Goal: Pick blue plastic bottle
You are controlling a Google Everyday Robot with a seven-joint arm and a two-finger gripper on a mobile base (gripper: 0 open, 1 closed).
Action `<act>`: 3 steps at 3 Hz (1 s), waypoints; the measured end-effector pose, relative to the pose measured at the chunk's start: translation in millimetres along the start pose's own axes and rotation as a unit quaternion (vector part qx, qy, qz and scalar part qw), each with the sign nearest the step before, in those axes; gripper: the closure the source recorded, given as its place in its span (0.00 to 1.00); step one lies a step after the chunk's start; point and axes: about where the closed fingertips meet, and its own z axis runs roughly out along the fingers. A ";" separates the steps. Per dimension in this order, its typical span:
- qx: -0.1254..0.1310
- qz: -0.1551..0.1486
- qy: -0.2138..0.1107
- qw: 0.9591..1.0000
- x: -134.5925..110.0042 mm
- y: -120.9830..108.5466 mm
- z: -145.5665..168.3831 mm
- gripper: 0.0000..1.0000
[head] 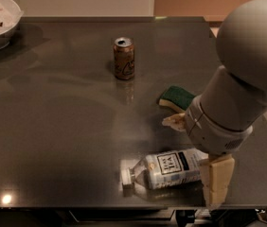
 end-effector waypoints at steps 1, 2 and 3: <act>-0.006 -0.002 0.005 1.000 1.8 2.1 11.3 0.16; -0.014 -0.002 0.011 1.000 3.3 3.3 19.0 0.40; -0.019 0.003 0.015 1.000 3.8 2.0 19.3 0.64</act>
Offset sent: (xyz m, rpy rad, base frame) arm -0.0027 -0.0018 -0.0299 -0.0521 0.0367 0.0083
